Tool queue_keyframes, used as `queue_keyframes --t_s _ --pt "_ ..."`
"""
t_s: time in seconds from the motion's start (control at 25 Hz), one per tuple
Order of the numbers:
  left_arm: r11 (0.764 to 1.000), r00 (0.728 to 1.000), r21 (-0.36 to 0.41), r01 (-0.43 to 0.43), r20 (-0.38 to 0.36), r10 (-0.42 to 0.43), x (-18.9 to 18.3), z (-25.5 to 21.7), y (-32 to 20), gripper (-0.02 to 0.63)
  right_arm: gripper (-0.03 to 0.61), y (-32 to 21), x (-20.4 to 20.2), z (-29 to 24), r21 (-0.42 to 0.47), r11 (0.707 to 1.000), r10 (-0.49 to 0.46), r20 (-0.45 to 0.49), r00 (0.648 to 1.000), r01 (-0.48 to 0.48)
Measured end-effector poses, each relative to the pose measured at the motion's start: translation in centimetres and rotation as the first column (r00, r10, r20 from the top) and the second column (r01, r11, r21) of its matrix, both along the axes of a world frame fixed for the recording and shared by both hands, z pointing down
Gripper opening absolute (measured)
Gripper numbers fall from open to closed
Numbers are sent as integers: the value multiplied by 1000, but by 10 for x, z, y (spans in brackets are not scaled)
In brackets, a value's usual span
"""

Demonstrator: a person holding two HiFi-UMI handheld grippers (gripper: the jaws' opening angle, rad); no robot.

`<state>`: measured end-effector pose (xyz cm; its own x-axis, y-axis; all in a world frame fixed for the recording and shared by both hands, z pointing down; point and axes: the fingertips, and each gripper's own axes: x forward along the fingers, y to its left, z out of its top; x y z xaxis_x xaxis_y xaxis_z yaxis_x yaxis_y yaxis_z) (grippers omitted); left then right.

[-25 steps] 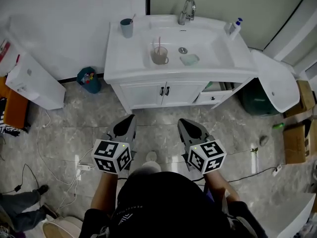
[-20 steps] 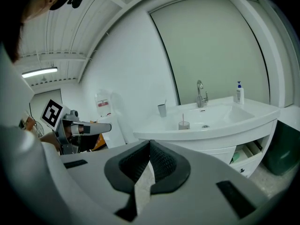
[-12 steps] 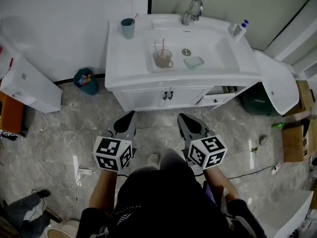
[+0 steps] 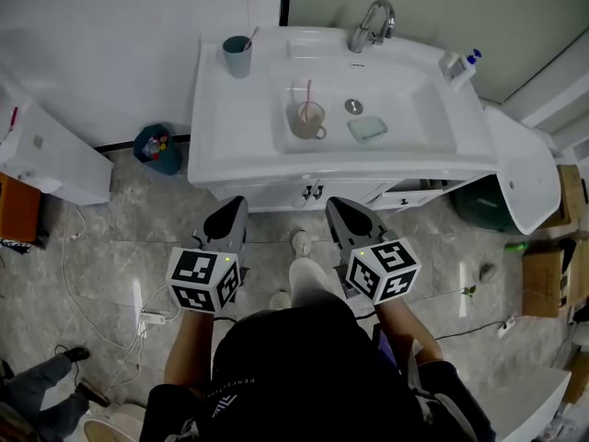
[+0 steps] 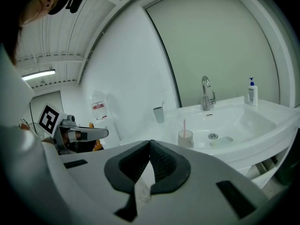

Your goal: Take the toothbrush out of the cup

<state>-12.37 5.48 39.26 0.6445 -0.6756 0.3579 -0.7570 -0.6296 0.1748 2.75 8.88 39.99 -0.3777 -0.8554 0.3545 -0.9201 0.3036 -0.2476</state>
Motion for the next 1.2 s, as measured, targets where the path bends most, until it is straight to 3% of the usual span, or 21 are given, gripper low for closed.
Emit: queue_keyframes --t_s 0.68,1.2 --pt "994 994 -42 104 46 -102 52 13 -122 11 0 -145 58 14 -63 993 -102 -20 995 100" --pt "978 979 -86 192 85 -185 60 35 -182 11 61 -232 71 49 -127 979 -166 -39 985 160"
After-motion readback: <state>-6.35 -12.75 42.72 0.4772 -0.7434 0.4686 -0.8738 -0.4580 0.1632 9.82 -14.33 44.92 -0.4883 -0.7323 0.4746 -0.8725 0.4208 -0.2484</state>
